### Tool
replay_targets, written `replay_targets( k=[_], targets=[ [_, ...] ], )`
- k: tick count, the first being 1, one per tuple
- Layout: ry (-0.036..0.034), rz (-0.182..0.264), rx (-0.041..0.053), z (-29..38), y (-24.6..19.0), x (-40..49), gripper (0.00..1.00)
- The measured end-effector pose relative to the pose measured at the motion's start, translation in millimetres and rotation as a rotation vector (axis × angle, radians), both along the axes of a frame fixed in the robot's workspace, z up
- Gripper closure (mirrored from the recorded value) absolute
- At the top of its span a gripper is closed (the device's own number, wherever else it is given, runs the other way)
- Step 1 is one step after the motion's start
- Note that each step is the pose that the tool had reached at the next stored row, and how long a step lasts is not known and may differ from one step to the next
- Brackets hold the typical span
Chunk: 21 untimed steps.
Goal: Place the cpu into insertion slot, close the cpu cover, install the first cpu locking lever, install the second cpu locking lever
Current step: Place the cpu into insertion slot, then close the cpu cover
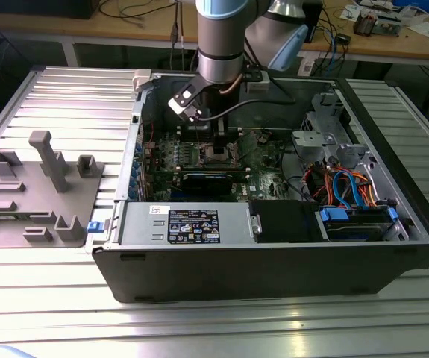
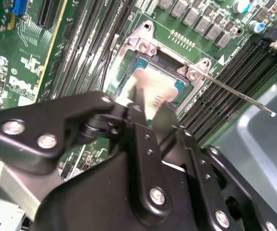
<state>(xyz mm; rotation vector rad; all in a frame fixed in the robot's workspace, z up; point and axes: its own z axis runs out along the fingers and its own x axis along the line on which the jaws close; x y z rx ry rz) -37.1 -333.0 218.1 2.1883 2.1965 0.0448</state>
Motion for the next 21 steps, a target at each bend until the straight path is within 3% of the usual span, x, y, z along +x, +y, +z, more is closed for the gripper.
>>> replay_targets(
  k=[2,4,21],
  targets=[
    [0.0057,0.000,0.0001,0.1,0.0,0.4,0.76],
    [0.0056,0.000,0.0002,0.1,0.0,0.4,0.89],
    [0.0064,0.000,0.0002,0.1,0.0,0.5,0.89]
  ],
)
